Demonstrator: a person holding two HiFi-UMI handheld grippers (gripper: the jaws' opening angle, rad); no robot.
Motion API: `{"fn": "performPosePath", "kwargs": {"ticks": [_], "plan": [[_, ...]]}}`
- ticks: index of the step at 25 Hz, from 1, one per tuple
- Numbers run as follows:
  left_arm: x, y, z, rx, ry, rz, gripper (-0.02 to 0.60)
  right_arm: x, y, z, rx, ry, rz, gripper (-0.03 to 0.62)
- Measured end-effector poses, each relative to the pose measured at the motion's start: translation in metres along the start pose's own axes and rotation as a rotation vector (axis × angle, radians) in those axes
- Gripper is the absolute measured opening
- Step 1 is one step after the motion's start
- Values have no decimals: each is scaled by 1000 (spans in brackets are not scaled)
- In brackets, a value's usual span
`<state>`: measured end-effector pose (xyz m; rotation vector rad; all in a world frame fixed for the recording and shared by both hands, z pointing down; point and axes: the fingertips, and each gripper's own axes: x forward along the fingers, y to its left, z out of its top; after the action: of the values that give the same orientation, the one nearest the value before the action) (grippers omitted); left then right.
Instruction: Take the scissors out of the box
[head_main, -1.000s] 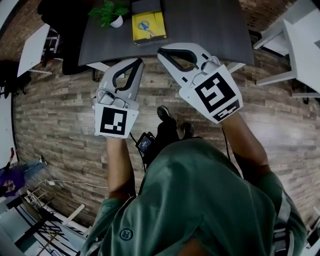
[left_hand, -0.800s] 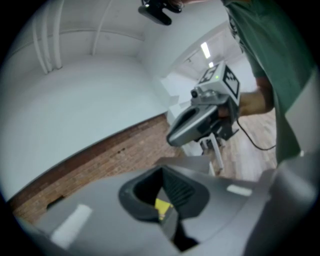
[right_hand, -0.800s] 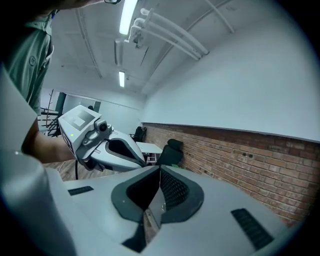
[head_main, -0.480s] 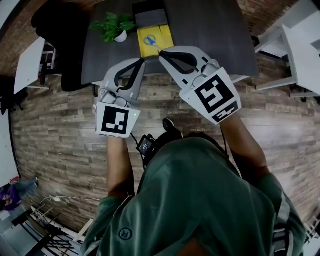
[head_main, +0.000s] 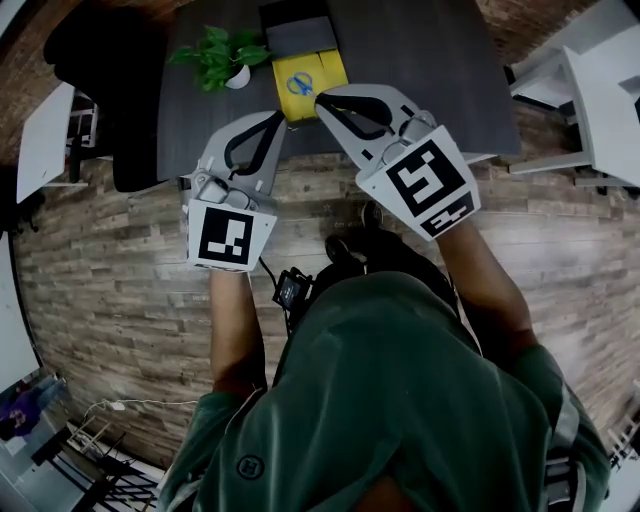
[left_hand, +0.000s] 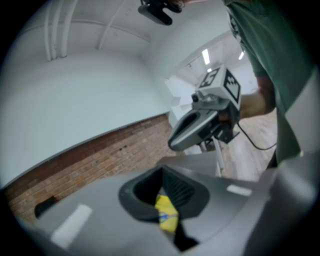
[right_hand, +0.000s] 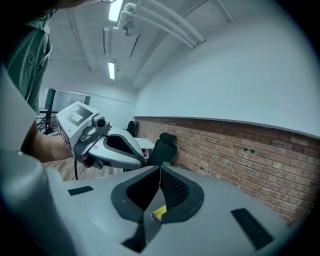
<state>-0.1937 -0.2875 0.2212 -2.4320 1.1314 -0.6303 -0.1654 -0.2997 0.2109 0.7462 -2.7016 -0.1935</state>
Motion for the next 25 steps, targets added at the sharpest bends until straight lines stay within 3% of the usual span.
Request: {"fn": "performPosePath", "kwargs": {"ticks": [16,25], "plan": [[91,44,-47,-58,105,15,0,77,-79,-49,35,49,107,8],[131,69,-76,-83,164,68,0,131,-108,-96,60,111,197,8]]}}
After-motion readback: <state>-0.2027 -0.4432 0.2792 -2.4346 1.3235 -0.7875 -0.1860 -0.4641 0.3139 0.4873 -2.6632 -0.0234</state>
